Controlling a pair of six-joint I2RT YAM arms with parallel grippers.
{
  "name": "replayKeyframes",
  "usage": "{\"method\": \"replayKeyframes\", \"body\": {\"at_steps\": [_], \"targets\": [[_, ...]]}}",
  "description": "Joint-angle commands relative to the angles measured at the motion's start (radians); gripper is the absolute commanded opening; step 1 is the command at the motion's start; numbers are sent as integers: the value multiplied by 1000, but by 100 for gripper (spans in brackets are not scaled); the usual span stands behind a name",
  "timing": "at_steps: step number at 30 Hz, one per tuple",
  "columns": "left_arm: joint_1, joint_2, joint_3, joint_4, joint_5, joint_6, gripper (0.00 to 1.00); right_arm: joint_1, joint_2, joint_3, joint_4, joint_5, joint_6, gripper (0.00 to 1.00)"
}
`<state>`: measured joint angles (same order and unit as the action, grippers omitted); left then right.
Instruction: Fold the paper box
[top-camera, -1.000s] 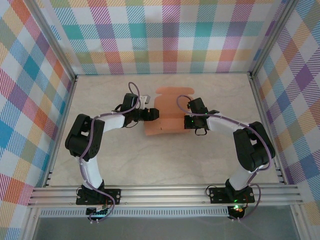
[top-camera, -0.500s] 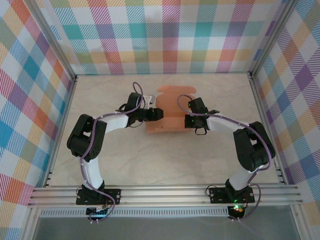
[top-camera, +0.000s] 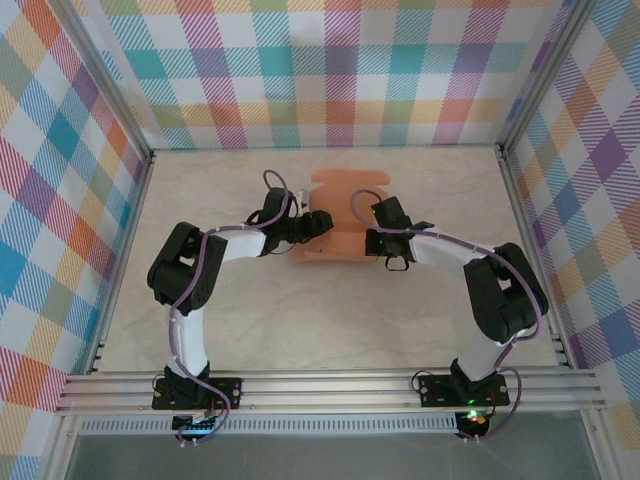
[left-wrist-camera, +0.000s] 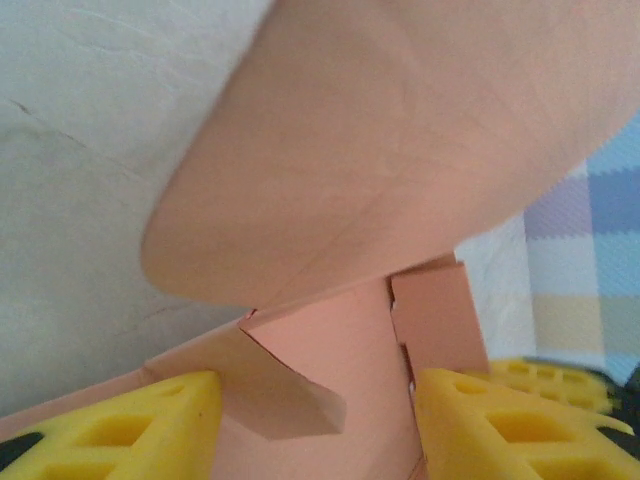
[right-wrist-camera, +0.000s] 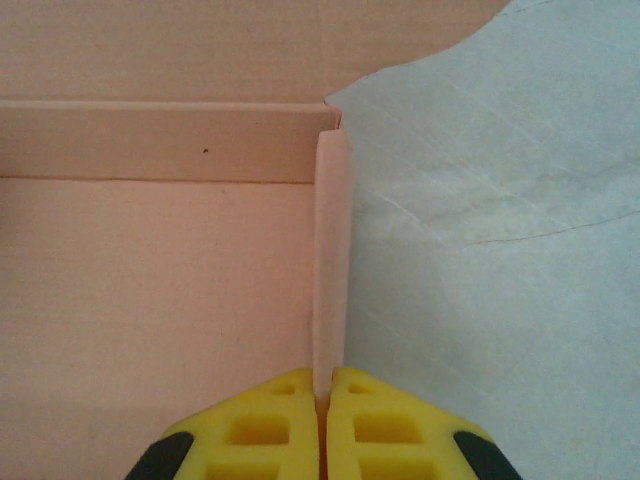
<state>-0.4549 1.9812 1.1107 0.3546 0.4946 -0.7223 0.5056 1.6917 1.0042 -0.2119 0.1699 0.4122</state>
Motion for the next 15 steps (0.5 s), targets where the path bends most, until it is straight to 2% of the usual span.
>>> {"method": "replayKeyframes", "body": {"at_steps": [1, 8, 15], "targets": [[-19, 20, -21, 175, -64, -205, 54, 22, 9, 1, 49, -18, 37, 0], [-18, 30, -30, 216, -181, -336, 56, 50, -4, -44, 88, -40, 54, 0], [-31, 89, -3, 278, -197, -484, 58, 87, -14, -82, 117, -72, 56, 0]]}}
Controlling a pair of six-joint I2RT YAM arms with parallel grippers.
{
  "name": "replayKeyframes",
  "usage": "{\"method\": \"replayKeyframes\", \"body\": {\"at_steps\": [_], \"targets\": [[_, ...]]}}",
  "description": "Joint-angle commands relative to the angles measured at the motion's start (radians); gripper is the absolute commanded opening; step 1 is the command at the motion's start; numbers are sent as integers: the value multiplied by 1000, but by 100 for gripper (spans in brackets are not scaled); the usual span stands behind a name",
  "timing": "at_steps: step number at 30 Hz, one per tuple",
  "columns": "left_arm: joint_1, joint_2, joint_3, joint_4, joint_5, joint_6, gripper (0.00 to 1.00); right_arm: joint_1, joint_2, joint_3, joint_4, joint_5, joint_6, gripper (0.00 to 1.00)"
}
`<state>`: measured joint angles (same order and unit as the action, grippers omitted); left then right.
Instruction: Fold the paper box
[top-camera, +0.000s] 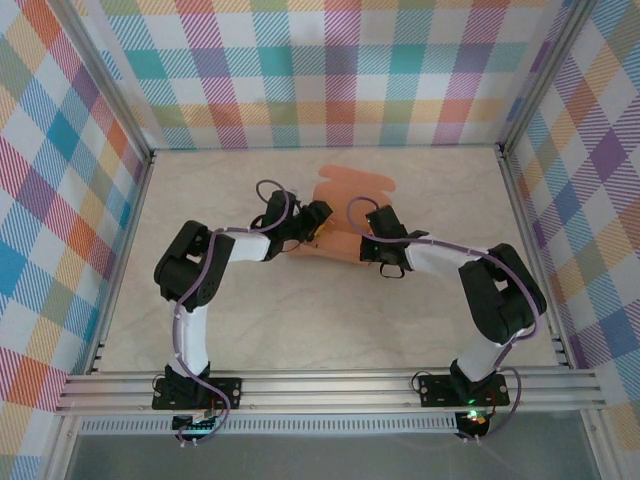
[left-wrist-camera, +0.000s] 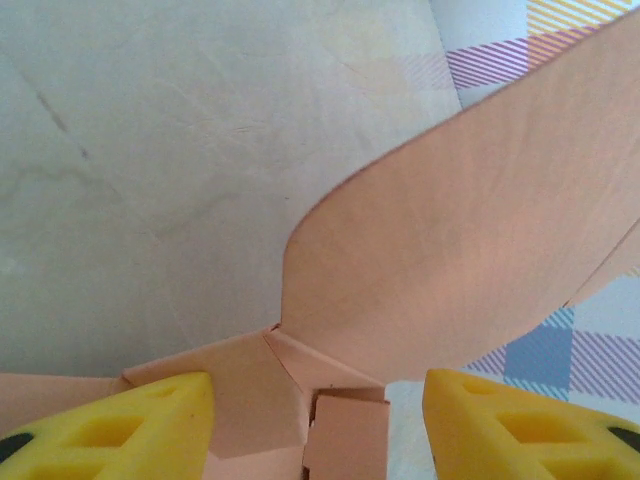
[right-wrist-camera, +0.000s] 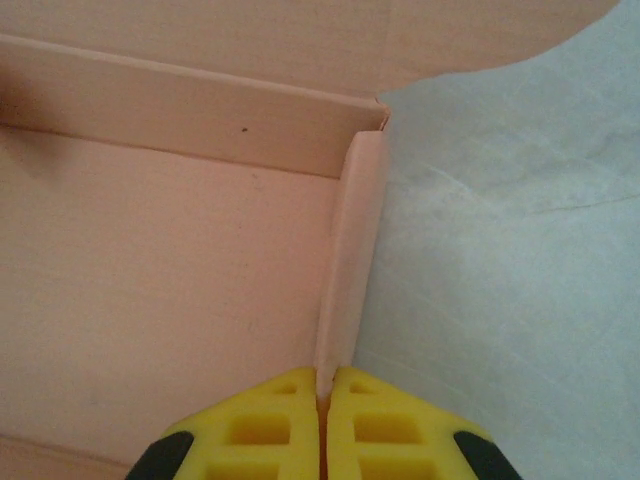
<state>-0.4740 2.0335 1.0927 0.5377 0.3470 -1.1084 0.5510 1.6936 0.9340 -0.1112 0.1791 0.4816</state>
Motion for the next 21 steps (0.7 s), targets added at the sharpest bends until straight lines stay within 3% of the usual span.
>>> {"method": "replayKeyframes", "body": {"at_steps": [1, 8, 21], "targets": [[-14, 43, 24, 96, -49, -103, 58, 46, -14, -13, 16, -76, -14, 0], [-16, 6, 11, 41, -76, -51, 58, 53, -27, -12, -14, -14, -11, 0], [23, -302, -130, -242, -183, 242, 63, 24, -18, 2, -45, 66, 28, 0]]}}
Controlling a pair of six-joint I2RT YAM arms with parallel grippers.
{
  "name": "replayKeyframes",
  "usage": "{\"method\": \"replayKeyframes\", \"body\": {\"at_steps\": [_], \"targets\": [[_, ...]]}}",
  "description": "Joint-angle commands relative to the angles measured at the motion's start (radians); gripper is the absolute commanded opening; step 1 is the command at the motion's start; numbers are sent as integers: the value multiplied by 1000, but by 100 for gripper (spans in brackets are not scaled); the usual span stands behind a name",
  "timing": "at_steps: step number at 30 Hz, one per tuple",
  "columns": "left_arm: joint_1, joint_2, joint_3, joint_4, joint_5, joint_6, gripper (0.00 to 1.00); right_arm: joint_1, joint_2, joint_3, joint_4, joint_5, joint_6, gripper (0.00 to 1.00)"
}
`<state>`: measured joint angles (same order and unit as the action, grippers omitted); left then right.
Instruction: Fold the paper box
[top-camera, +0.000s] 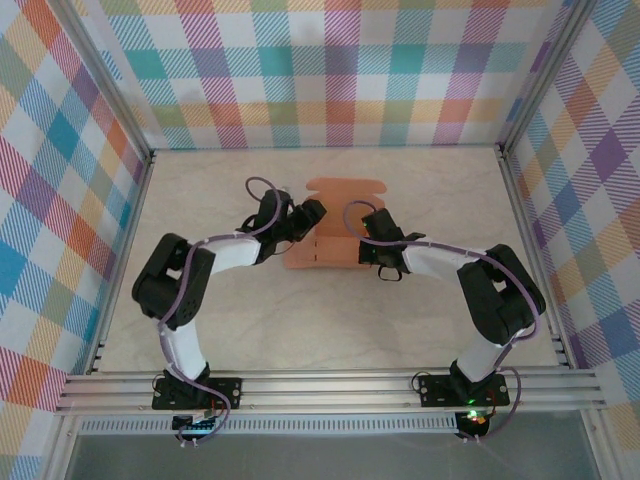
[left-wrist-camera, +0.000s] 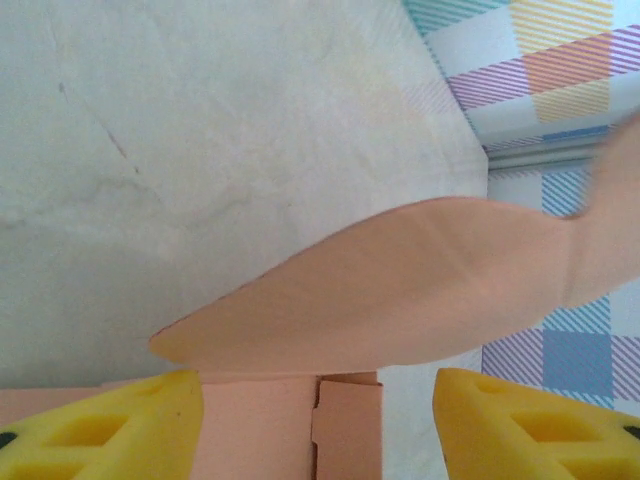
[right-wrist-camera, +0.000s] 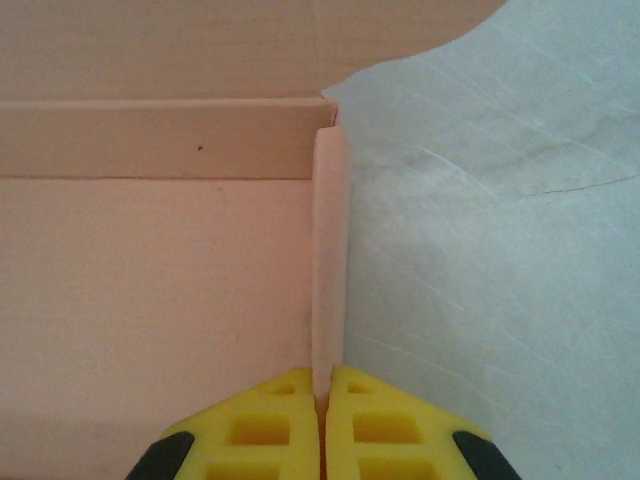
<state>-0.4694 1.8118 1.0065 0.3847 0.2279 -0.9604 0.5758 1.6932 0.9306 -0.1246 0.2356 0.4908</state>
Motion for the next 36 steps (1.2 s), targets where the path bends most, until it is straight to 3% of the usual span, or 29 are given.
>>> {"method": "replayKeyframes", "body": {"at_steps": [1, 5, 10, 13, 15, 19, 30, 36], "targets": [[18, -108, -62, -110, -80, 102, 64, 1, -17, 5, -28, 16, 24, 0], [10, -218, -179, -125, -133, 38, 67, -1, -11, 8, -21, 28, 49, 0], [-65, -385, -296, -220, -257, -109, 78, -1, 1, 23, -29, 46, 59, 0], [-114, -470, -336, -278, -325, -215, 78, 0, 6, 28, -34, 50, 60, 0], [-143, -502, -338, -347, -352, -319, 69, 0, 6, 27, -34, 48, 64, 0], [-159, -439, -283, -393, -296, -424, 56, 1, 8, 24, -25, 35, 71, 0], [-175, -179, -126, -289, -124, -422, 37, 3, -22, 9, -39, 24, 60, 0], [-172, -129, -45, -373, -117, -311, 27, 4, -29, -1, -38, 6, 33, 0]]}}
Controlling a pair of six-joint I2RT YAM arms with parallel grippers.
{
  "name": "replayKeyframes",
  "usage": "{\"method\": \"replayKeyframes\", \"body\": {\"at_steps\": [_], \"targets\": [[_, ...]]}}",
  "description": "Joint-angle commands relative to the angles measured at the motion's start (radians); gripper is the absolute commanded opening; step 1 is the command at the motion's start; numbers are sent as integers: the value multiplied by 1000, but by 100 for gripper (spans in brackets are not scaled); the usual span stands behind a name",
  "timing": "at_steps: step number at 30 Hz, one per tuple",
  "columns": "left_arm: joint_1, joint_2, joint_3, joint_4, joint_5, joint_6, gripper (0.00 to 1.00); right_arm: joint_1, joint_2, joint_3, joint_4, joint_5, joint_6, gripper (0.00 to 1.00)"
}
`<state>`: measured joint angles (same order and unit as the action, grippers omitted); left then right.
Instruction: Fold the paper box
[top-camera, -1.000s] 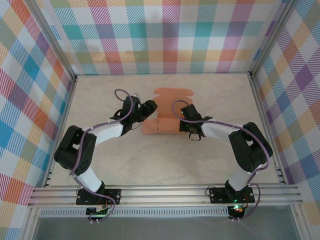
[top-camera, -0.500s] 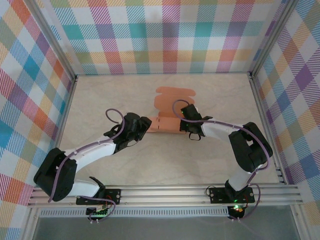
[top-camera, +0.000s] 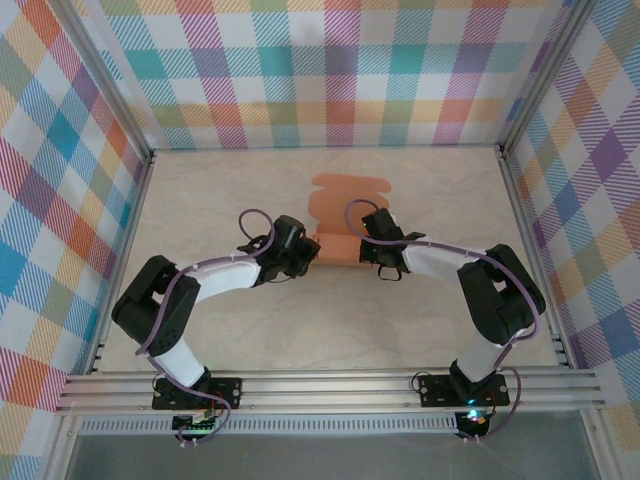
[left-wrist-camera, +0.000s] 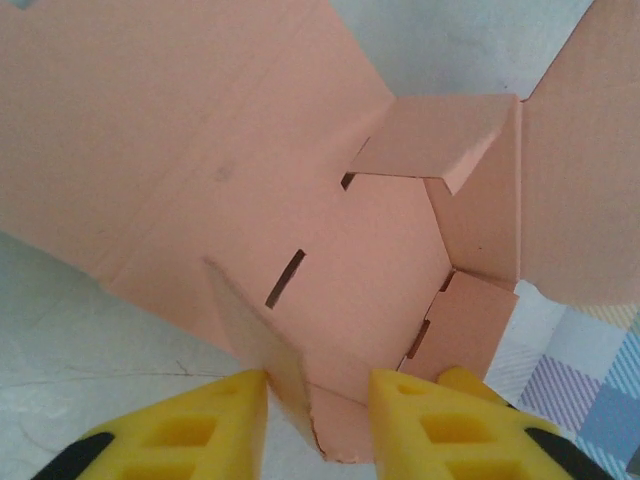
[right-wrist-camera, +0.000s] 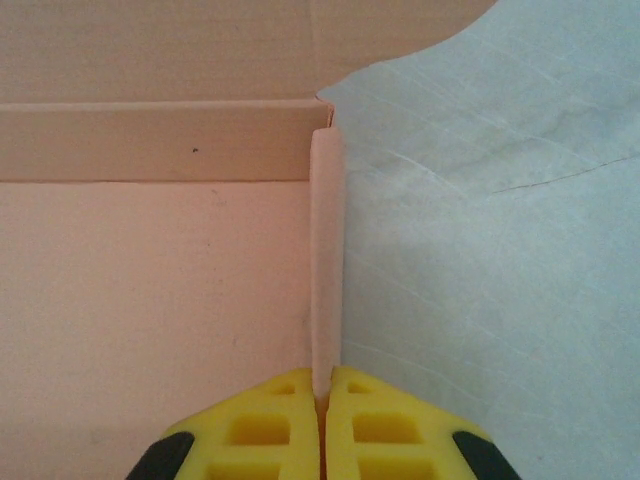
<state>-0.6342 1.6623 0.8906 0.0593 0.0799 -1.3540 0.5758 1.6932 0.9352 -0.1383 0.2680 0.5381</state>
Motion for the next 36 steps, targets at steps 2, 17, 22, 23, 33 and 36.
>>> {"method": "replayKeyframes", "body": {"at_steps": [2, 17, 22, 23, 33, 36], "targets": [[-8, 35, 122, -126, 38, 162, 24, 3, -27, -7, -26, -31, -26, 0], [8, 171, 301, -369, 326, 622, 24, 2, -34, 4, -35, -84, -277, 0], [8, 163, 284, -350, 332, 631, 28, 1, -34, 4, -43, -71, -284, 0], [8, 142, 278, -346, 313, 637, 31, -1, -32, 4, -45, -70, -277, 0], [-2, -104, 134, -403, -49, 359, 55, -8, 15, 67, -110, -26, -139, 0], [-20, -139, 65, -404, -75, 190, 59, -8, 30, 82, -116, -30, -121, 0]]}}
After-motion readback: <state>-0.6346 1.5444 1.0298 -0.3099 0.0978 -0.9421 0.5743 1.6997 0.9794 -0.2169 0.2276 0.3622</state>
